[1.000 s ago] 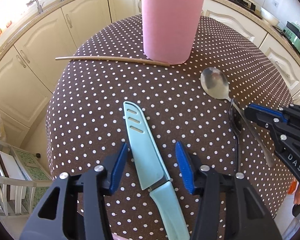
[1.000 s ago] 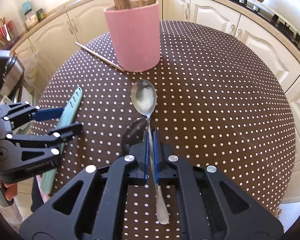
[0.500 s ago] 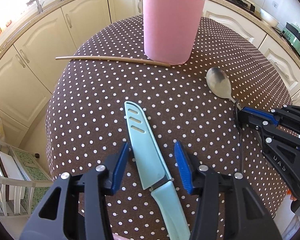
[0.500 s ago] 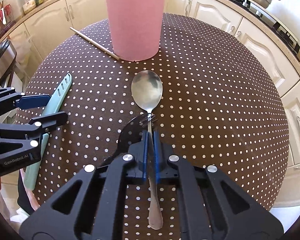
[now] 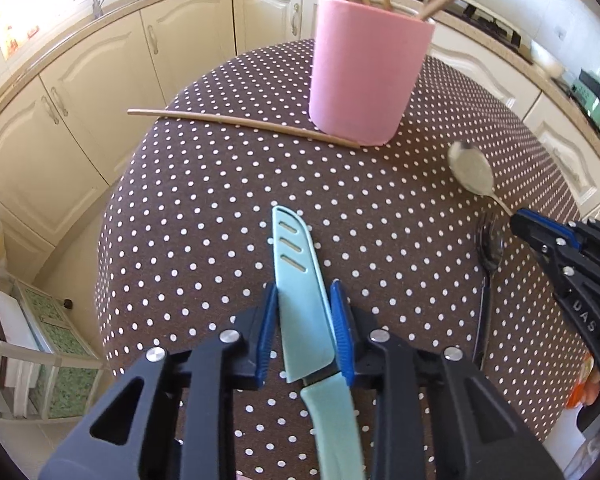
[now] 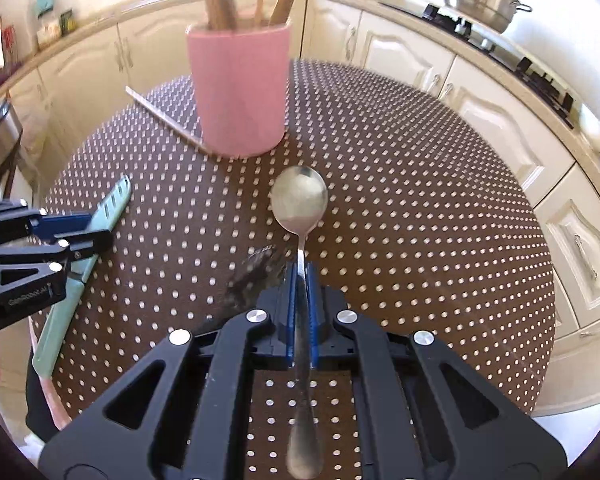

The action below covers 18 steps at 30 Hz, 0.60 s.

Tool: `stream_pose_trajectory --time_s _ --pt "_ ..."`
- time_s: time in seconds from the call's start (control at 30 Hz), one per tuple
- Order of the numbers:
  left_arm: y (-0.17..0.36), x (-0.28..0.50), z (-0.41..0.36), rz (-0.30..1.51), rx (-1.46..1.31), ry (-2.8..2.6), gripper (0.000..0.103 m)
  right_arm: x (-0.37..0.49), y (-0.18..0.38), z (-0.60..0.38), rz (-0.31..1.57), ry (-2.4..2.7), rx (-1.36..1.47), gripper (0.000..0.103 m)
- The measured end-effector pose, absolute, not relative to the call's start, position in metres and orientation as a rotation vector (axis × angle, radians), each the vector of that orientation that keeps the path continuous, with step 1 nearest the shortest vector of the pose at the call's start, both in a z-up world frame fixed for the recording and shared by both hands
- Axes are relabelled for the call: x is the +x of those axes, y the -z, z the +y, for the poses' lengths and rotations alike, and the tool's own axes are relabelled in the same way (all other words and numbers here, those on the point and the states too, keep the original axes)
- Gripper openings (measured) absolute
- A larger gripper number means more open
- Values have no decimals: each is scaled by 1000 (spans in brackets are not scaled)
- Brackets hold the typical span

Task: Organize utensils
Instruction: 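Close the left tool on the light blue knife while the right tool holds the spoon, then lift the knife and spoon upright toward the pink cup with both tools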

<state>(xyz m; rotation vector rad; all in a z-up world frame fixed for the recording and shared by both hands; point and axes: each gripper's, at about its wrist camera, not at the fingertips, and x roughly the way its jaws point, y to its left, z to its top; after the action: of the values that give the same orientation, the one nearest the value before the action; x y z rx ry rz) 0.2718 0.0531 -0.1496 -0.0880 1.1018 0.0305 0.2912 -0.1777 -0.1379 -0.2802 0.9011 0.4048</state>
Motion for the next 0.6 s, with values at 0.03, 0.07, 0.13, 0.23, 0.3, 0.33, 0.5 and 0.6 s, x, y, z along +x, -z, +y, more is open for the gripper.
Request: stream_pose_trajectory --time_s 0.03,0.07,0.13,0.23,0.3,0.33,0.5,0.6 --pt "149 272 55 1099 -98 -29 26 292 136 -179 898 -404 -274 5" --pt "148 273 57 1093 -110 -29 26 293 136 -181 898 -397 -273 5" --pt "146 272 60 1077 -121 -21 25 299 138 -185 934 -397 -261 5" --pt "143 274 64 1061 -130 -21 25 306 146 -188 993 -398 -252 5" --pt "140 276 65 1053 -136 -18 25 312 150 -190 1030 -400 -252 6" --pt "139 277 64 1053 -136 -15 25 316 151 -191 1041 -409 -243 6" --pt "139 287 63 1059 -138 -7 25 333 147 -187 1107 -427 -275 6" --pt "139 290 60 1064 -137 -3 25 345 152 -179 1173 -446 -312 6"
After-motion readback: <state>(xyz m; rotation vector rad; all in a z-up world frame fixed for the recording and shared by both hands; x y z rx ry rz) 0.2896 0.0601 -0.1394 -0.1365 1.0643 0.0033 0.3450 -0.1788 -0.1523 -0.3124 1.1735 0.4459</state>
